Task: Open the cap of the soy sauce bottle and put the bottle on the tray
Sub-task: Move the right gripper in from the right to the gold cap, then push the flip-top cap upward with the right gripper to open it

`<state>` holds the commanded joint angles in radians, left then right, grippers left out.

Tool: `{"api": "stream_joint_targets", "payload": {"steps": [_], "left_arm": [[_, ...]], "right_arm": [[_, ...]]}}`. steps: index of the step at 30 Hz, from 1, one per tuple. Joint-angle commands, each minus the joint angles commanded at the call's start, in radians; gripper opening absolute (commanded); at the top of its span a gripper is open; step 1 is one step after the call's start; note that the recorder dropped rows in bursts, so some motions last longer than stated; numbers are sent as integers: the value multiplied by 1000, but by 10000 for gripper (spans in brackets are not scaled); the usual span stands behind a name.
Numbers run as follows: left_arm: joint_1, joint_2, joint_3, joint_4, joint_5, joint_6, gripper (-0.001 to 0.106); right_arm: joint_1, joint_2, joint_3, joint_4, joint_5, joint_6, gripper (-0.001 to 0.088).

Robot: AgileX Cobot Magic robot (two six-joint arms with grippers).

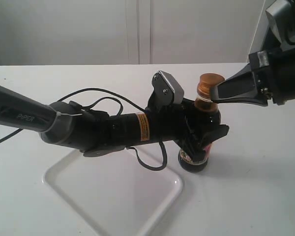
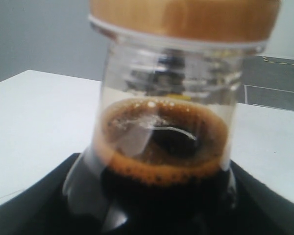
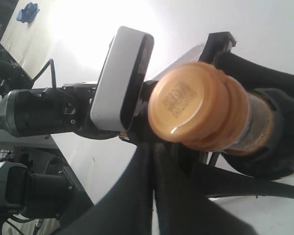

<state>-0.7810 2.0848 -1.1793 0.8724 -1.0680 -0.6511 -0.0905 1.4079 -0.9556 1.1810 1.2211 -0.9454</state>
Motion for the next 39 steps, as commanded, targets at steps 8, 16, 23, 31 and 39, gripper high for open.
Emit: {"api": "stream_joint_targets", "payload": {"steps": [8, 16, 23, 31, 39], "left_arm": [[0, 0, 0, 0, 0, 0, 0], [0, 0, 0, 0, 0, 0, 0], [0, 0, 0, 4, 0, 0, 0], [0, 0, 0, 4, 2, 0, 0], [0, 0, 0, 4, 16, 0, 0]], "right_arm": [[0, 0, 0, -69, -19, 16, 0], [0, 0, 0, -38, -103, 16, 0], [0, 0, 0, 43, -104, 7, 0], [0, 0, -2, 94, -124, 5, 0], [0, 0, -77, 137, -156, 3, 0]]}}
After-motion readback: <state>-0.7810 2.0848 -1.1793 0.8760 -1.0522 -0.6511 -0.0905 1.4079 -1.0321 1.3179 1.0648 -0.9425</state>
